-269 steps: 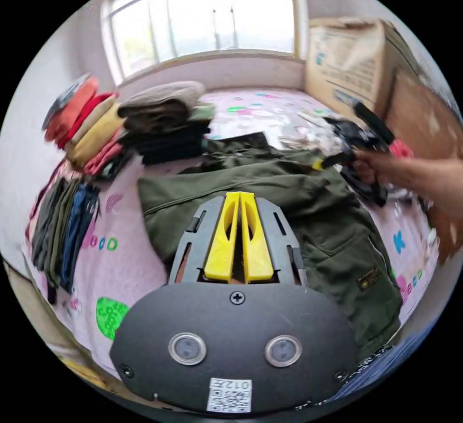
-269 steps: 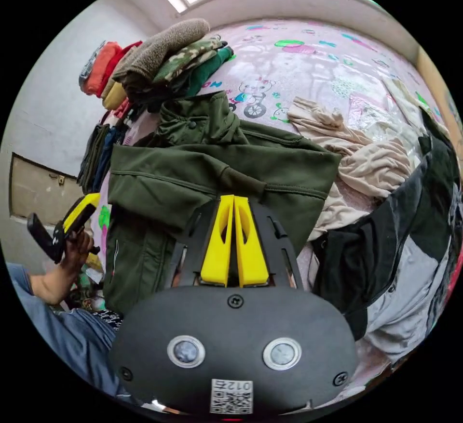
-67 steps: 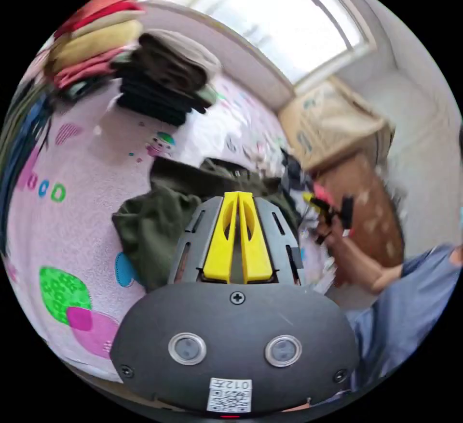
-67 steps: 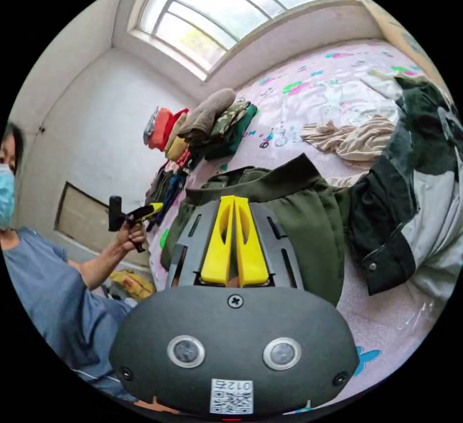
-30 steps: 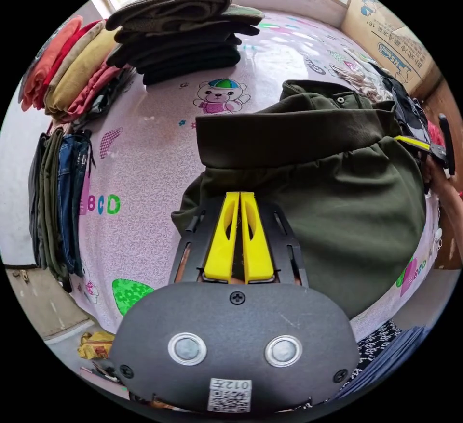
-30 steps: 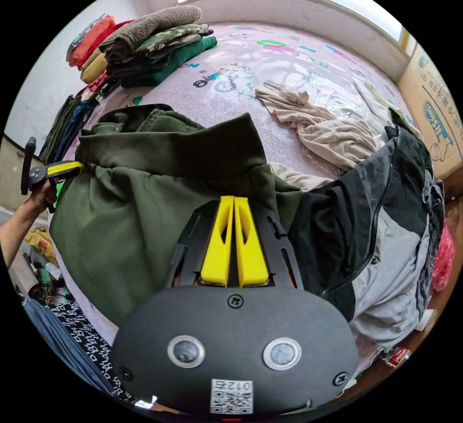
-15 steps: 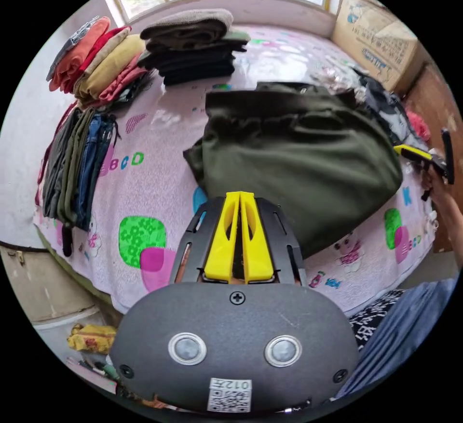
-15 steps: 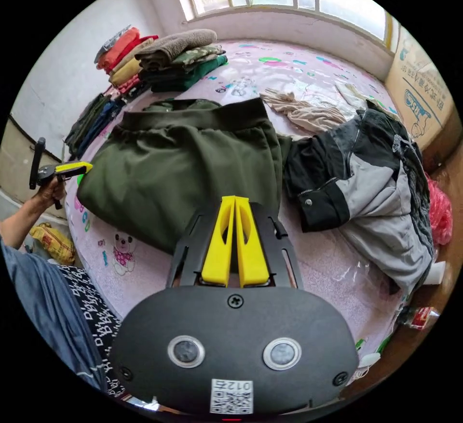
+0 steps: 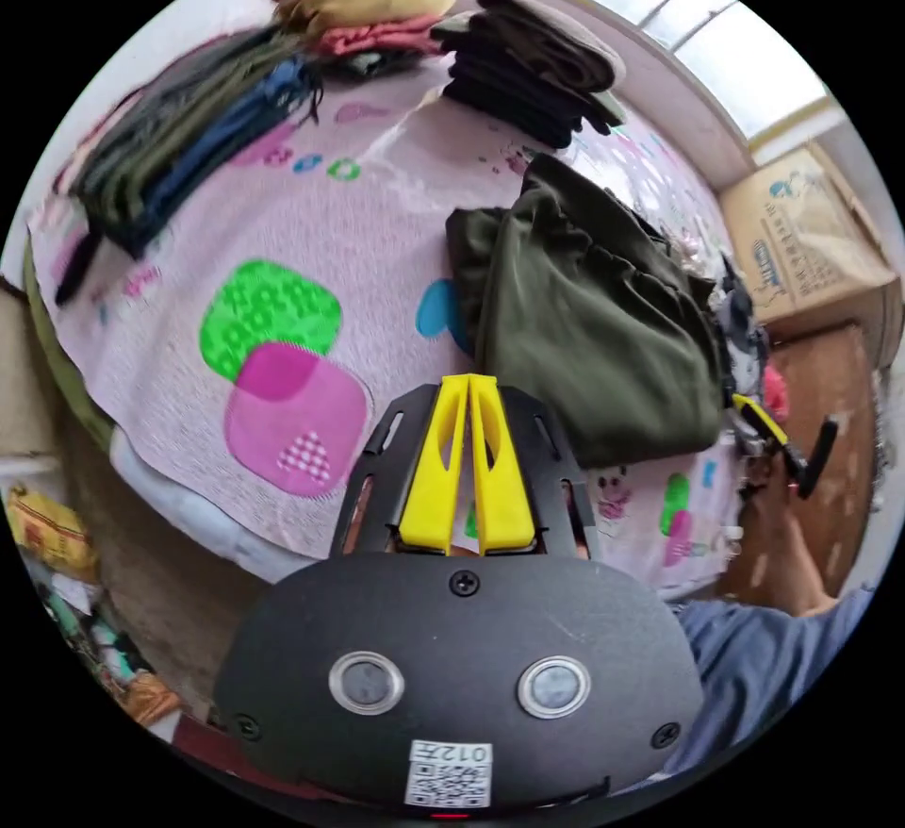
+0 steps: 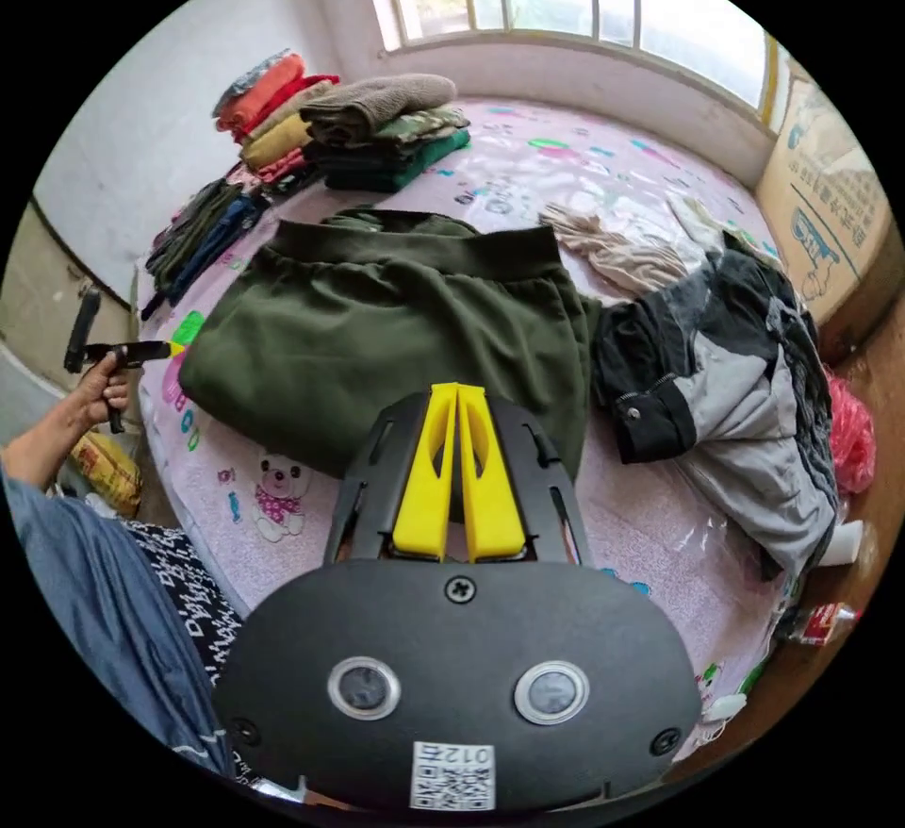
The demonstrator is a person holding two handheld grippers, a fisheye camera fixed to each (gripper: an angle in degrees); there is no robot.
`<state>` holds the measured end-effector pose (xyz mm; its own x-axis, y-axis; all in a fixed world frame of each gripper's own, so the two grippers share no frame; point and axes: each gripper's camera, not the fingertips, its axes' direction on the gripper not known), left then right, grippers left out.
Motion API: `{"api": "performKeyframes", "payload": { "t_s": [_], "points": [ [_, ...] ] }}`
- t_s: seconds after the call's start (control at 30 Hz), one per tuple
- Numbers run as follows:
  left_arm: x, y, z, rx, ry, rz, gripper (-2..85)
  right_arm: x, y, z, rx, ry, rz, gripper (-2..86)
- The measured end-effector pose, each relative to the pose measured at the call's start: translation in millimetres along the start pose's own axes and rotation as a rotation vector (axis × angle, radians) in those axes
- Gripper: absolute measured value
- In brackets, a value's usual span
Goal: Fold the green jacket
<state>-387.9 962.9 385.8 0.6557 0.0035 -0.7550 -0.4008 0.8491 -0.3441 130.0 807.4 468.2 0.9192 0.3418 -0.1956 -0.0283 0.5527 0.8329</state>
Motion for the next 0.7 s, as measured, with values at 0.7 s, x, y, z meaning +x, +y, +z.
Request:
{"api": "performKeyframes", "payload": {
  "t_s": [0.7],
  "points": [
    [-83,82,-54,0.114,0.129,0.332,-0.1,-289,-118,157,-0.240,-0.400,-0.636,5.0]
  ]
}}
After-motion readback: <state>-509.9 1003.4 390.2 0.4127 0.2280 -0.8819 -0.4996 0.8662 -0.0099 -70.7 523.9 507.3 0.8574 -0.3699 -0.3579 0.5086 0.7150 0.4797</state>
